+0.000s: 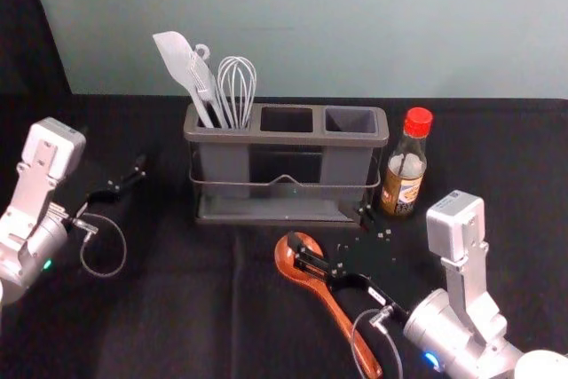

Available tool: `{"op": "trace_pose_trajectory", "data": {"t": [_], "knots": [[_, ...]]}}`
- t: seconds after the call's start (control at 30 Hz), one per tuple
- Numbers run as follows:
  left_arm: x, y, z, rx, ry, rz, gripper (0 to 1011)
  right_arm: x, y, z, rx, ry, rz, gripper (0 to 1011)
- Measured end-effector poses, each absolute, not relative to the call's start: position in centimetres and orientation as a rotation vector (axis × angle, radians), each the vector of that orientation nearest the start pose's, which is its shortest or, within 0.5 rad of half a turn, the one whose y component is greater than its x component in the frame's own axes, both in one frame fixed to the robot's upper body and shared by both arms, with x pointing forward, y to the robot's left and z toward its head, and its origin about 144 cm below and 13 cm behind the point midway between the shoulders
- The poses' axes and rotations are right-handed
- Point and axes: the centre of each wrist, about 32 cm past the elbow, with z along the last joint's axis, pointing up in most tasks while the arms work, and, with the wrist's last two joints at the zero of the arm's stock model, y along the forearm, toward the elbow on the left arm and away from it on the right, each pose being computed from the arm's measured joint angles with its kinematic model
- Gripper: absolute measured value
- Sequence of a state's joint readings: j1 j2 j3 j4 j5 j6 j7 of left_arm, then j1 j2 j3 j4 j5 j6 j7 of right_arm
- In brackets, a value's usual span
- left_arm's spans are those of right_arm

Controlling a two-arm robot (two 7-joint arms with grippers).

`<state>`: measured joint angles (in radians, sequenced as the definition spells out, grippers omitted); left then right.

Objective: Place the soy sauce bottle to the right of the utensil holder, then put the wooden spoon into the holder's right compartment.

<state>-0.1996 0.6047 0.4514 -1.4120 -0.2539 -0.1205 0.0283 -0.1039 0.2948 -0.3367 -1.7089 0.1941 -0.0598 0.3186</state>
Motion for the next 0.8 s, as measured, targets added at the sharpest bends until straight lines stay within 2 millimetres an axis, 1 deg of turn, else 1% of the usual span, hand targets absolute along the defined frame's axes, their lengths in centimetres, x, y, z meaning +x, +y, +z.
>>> {"op": "trace_pose_trajectory", "data": {"t": [0.13, 0.27, 0.5, 0.53, 0.63, 0.8], "knots": [[48.9, 31.0, 114.0, 0.304, -0.285, 1.248, 1000, 40.9, -19.8, 113.6, -0.048, -0.025, -0.892, 1000], [48.9, 31.0, 114.0, 0.304, -0.285, 1.248, 1000, 41.0, -19.6, 114.3, -0.087, 0.016, -0.902, 1000], [48.9, 31.0, 114.0, 0.305, -0.285, 1.248, 1000, 40.3, -18.6, 117.3, -0.233, 0.117, -0.944, 1000], [48.9, 31.0, 114.0, 0.305, -0.285, 1.248, 1000, 40.1, -18.2, 118.0, -0.273, 0.135, -0.958, 1000], [48.9, 31.0, 114.0, 0.304, -0.285, 1.248, 1000, 39.7, -17.3, 119.2, -0.345, 0.154, -0.989, 1000], [48.9, 31.0, 114.0, 0.304, -0.285, 1.248, 1000, 39.4, -15.6, 120.6, -0.459, 0.179, -1.053, 1000]]}}
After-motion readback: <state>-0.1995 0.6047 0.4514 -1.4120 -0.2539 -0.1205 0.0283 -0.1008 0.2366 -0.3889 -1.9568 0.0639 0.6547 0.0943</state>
